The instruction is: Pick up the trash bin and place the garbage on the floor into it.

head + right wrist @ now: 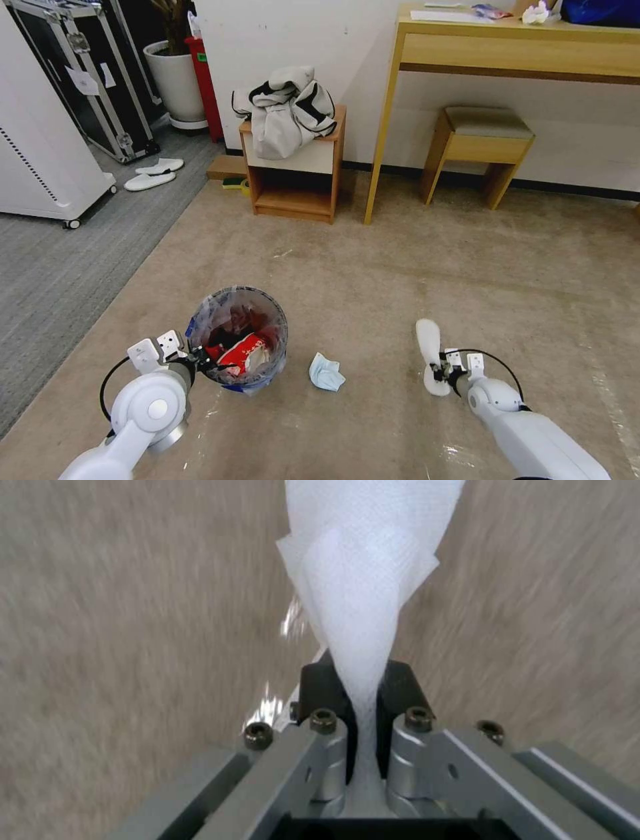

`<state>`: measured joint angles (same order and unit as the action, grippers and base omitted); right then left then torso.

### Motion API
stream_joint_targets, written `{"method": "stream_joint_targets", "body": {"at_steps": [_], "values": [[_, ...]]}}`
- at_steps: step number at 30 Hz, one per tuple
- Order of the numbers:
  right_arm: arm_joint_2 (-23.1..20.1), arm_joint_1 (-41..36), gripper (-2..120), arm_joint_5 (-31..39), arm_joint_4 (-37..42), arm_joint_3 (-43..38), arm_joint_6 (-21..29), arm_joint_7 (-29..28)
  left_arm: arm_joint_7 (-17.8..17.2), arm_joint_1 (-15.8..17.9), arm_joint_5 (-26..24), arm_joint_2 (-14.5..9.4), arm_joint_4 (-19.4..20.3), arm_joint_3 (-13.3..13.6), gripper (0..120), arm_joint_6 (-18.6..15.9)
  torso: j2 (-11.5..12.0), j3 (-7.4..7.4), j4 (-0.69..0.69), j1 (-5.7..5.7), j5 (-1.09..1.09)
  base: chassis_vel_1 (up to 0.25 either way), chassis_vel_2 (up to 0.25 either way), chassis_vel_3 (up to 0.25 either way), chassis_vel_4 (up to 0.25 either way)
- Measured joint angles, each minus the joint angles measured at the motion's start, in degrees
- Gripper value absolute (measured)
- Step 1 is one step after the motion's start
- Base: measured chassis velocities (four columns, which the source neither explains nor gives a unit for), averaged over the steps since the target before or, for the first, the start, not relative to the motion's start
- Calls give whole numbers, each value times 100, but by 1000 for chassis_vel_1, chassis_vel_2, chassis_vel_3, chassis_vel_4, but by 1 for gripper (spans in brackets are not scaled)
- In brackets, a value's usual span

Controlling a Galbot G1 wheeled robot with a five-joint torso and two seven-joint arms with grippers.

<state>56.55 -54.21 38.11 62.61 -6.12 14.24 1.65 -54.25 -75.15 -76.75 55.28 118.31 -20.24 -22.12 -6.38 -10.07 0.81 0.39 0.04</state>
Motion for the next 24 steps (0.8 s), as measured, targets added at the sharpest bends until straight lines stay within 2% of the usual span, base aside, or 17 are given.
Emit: {"method": "stream_joint_targets", "body": {"at_steps": [4, 7, 10, 13, 24], "values": [[-136, -134, 2, -66, 389, -183, -122, -42, -25, 31, -8, 5, 5, 19, 1, 0, 0, 0, 0, 0, -1, 0, 0, 0, 0], [-304, -314, 2, -281, 1048, -625, -349, -92, -44, 34, -18, 30, 10, 31, 1, -4, 0, 1, 0, 1, -2, 0, 0, 0, 0], [-347, -362, 2, -313, 1220, -742, -377, -92, -46, 32, -18, 36, 10, 31, 1, -4, 0, 1, 0, 1, -2, 0, 0, 0, 0], [-554, -639, 2, -331, 2052, -1322, -469, -92, -58, 18, -43, 42, 57, 2, 1, -10, 0, 1, 1, 0, -5, 0, 0, 0, 0], [-605, -912, 2, -443, 2962, -1921, -1180, 109, -90, -65, -87, -16, 152, -87, 1, -15, 0, 1, 1, 1, -3, 0, 0, 0, 0]]}}
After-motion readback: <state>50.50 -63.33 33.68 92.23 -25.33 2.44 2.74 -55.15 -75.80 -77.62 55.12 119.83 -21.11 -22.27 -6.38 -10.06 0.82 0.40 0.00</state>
